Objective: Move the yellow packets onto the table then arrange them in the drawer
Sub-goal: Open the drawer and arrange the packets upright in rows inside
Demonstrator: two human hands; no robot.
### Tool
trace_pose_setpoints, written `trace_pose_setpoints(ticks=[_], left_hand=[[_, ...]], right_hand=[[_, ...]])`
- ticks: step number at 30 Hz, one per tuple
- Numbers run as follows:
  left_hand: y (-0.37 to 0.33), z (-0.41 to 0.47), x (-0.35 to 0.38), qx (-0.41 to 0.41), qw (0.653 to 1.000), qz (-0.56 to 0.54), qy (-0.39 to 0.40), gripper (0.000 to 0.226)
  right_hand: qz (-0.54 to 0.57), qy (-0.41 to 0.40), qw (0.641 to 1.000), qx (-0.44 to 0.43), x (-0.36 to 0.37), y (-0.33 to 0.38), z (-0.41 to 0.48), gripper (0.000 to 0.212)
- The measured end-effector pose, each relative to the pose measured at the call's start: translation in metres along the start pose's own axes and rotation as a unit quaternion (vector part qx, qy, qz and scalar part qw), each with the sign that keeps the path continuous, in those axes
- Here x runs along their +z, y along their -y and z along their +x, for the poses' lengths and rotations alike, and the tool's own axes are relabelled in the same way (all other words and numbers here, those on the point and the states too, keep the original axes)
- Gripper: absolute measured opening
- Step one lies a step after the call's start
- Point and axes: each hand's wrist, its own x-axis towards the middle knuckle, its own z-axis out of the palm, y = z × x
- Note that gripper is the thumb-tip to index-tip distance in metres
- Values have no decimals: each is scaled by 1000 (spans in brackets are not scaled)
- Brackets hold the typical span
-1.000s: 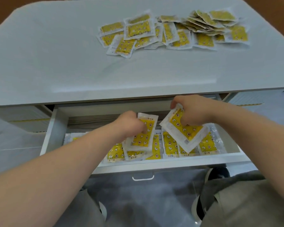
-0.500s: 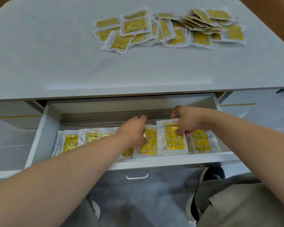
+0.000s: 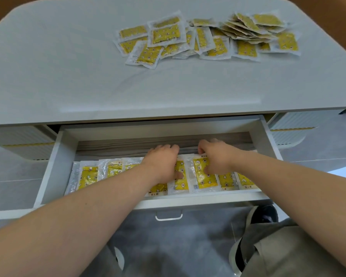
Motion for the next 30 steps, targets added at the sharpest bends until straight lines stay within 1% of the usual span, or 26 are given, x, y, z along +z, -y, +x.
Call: trace_pose_setpoints(ticks=[2,3,5,8,11,13,15,16,18,20,21,22,23,25,26,28,29,30], left_hand=[[1,1,-1,6,1000,2,0,61],[2,2,-1,8,1000,3,2,60],[4,2,-2,7,1000,3,8,63],[8,2,1,6,1000,13,13,69],[7,1,-2,12,1000,15,4,69],[3,-1,-13,18,1000,16,0,65],[-2,-3,-32,24,1000,20,3,54],[-5,-5,-44,30,999,10,5,46],[-9,-13,-72,49,998,-39,-1,30],[-11,-22,-102,59,989,-129,-28,23],[-10,-27,-115,54,980,-181,-57,22],[-8,-28,-126,44,968,-220,-110,21],[-2,-25,-134,32,954,-235,-182,21],[19,-6,-141,12,927,-203,-314,18],[33,8,-142,1,921,-171,-351,20],[63,38,-139,-33,920,-114,-374,35],[75,52,-137,-56,920,-96,-377,44],[83,64,-137,-78,920,-86,-373,53]], right_hand=[[-55,-21,998,-7,3,1,2,66],[-65,-18,998,-10,2,1,2,72],[-68,-1,998,-12,0,4,2,75],[-104,19,994,-12,-4,7,1,61],[-126,37,991,1,-10,16,-2,46],[-143,64,988,4,-24,27,-9,36],[-151,80,985,-3,-46,34,-20,20],[-141,76,987,-12,-60,35,-26,15],[-80,55,995,-29,-90,34,-41,17],[37,55,997,-32,-116,30,-56,23],[91,49,994,-31,-126,27,-61,26],[127,28,991,-28,-135,24,-62,27],[148,-15,989,-23,-141,19,-59,27],[193,-157,969,-1,-148,7,-40,26],[205,-238,949,19,-149,0,-26,24],[197,-374,904,59,-144,-15,6,19],[182,-410,891,72,-142,-22,23,26],[161,-423,888,83,-139,-28,38,36]])
